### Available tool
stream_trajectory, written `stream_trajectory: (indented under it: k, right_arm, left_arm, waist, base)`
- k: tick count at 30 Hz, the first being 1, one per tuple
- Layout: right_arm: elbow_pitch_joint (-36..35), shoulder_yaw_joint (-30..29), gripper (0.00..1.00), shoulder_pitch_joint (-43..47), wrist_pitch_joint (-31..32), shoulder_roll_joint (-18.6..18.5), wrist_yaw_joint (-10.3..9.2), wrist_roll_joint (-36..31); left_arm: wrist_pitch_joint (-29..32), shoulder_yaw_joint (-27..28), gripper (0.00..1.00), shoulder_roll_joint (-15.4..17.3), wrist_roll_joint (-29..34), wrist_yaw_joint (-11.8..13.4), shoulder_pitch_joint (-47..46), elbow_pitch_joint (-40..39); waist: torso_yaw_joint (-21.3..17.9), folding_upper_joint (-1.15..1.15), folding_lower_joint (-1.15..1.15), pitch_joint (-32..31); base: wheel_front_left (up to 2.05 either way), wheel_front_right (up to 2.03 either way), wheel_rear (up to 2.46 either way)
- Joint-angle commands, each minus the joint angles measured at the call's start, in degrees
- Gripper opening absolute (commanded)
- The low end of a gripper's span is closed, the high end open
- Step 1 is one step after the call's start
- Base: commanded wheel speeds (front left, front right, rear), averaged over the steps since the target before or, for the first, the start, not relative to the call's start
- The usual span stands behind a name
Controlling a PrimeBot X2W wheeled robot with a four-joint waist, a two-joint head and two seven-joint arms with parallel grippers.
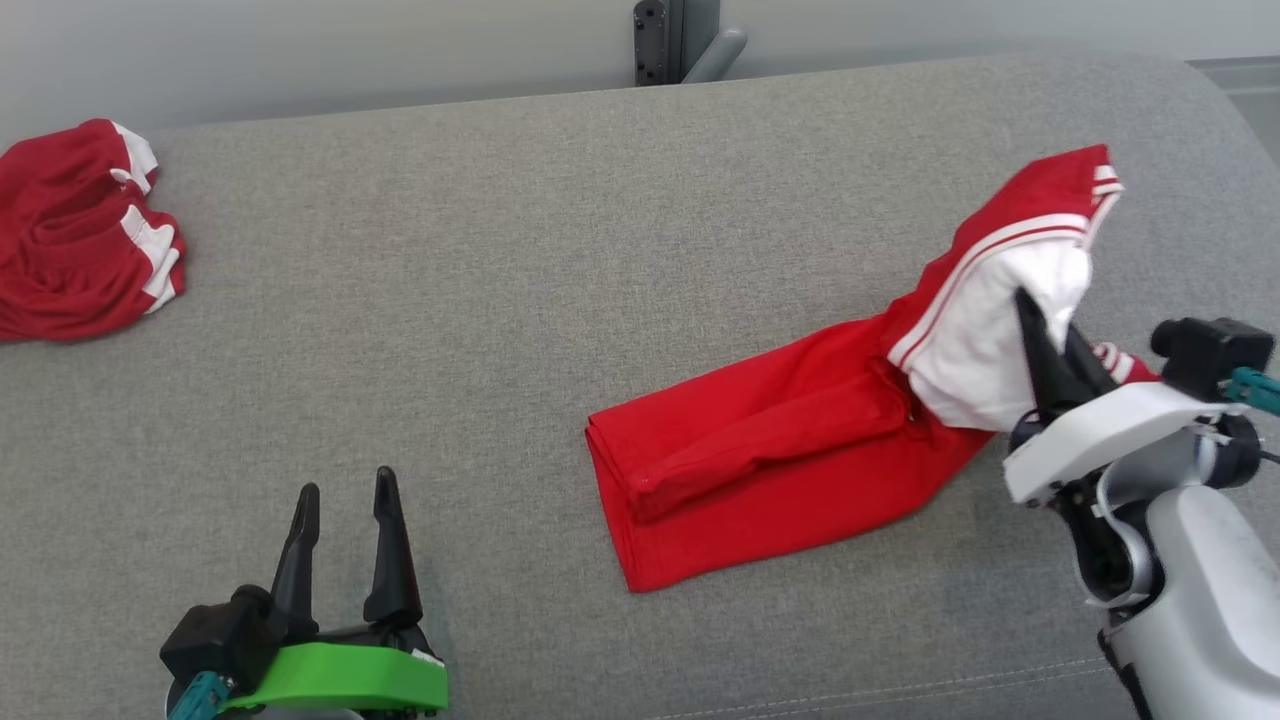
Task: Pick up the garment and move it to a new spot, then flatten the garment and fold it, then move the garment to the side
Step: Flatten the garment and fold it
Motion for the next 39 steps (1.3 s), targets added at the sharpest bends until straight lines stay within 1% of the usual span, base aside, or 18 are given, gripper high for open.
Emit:
stream_trajectory:
  k: [1, 5, 8, 10, 13, 17, 22, 23, 26, 33, 34, 35, 36, 37, 39]
  right_arm:
    - [-1.83, 1.61, 0.0, 1.15, 1.07, 0.37, -0.01, 0.38]
    - [-6.96, 7.74, 0.0, 3.41, 4.81, 1.52, -0.01, 0.97]
    - [-8.8, 11.88, 0.0, 4.19, 6.52, 2.64, -0.01, 1.64]
    - [-8.71, 14.2, 0.0, 4.2, 7.1, 3.64, -0.01, 1.82]
    - [-7.14, 17.58, 0.0, 3.44, 7.24, 5.3, -0.01, 1.56]
    - [-3.78, 20.39, 0.0, 2.43, 6.15, 7.58, -0.01, 2.3]
    - [2.32, 22.48, 0.0, 0.76, 5.3, 9.32, -0.01, 1.91]
    - [4.69, 23.21, 0.0, 0.14, 5.27, 9.81, -0.01, 1.66]
    - [7.39, 24.44, 0.0, -0.65, 5.49, 10.33, -0.01, 1.73]
    - [10.75, 27.2, 0.0, -2.15, 4.39, 10.92, -0.01, 3.17]
    - [11.21, 27.67, 0.16, -2.24, 4.59, 10.98, -0.01, 3.49]
    - [11.56, 28.39, 0.4, -2.39, 4.97, 11.04, -0.01, 3.86]
    - [11.56, 29.09, 0.84, -2.62, 4.91, 11.11, -0.01, 4.42]
    - [11.43, 29.75, 1.0, -2.85, 4.71, 11.1, -0.01, 5.15]
    - [11.25, 30.62, 1.0, -3.05, 4.65, 11.04, -0.01, 5.78]
  left_arm:
    - [0.13, -0.1, 1.0, 0.14, -0.19, 0.15, 0.4, 0.05]
    - [0.17, -0.67, 1.0, 0.12, -0.33, 0.01, 0.38, 0.14]
    - [0.16, -0.85, 1.0, 0.14, -0.48, -0.11, 0.63, 0.14]
    - [0.18, -1.09, 1.0, 0.13, -0.5, -0.2, 0.71, 0.22]
    - [0.22, -1.54, 1.0, 0.11, -0.55, -0.3, 0.32, 0.47]
    - [0.17, -1.9, 1.0, 0.08, -0.72, -0.43, -0.08, 0.63]
    - [0.14, -2.12, 1.0, 0.06, -0.85, -0.39, -0.69, 1.02]
    - [0.11, -2.14, 1.0, 0.06, -0.86, -0.46, -0.69, 1.13]
    - [0.06, -2.07, 1.0, 0.05, -0.9, -0.35, -0.72, 1.15]
    - [-0.04, -1.94, 1.0, 0.02, -0.97, -0.1, -1.0, 1.25]
    - [-0.05, -1.98, 1.0, 0.02, -0.95, -0.14, -1.13, 1.34]
    - [-0.06, -1.98, 1.0, 0.02, -0.92, -0.18, -1.24, 1.42]
    - [-0.07, -2.02, 1.0, 0.02, -0.91, -0.23, -1.32, 1.44]
    - [-0.08, -2.03, 1.0, 0.02, -0.88, -0.26, -1.33, 1.48]
    - [-0.06, -2.01, 1.0, 0.03, -0.84, -0.28, -1.34, 1.56]
  waist:
    - [0.23, 0.0, 0.0, -0.26]
    - [0.94, 0.0, 0.0, -0.69]
    - [1.44, 0.0, 0.0, -0.89]
    - [1.86, 0.0, 0.0, -0.99]
    - [2.63, 0.0, 0.0, -1.05]
    - [3.74, 0.0, 0.0, -0.93]
    - [4.93, 0.0, 0.0, -0.62]
    - [5.33, 0.0, 0.0, -0.54]
    - [5.65, 0.0, 0.0, -0.45]
    - [5.41, 0.0, 0.0, -0.14]
    - [5.29, 0.0, 0.0, -0.1]
    - [5.17, 0.0, 0.0, -0.08]
    - [5.04, 0.0, 0.0, -0.04]
    - [4.92, 0.0, 0.0, -0.03]
    - [4.78, 0.0, 0.0, -0.02]
  base:
    - [0.0, 0.0, 0.0]
    - [0.0, 0.0, 0.0]
    - [0.0, 0.0, 0.0]
    - [0.0, 0.0, 0.0]
    - [0.0, 0.0, 0.0]
    - [0.0, 0.0, 0.0]
    - [0.0, 0.0, 0.0]
    - [0.0, 0.0, 0.0]
    - [0.0, 0.0, 0.0]
    - [0.0, 0.0, 0.0]
    - [0.0, 0.0, 0.0]
    - [0.0, 0.0, 0.0]
    - [0.0, 0.0, 0.0]
    - [0.0, 0.0, 0.0]
    - [0.0, 0.0, 0.0]
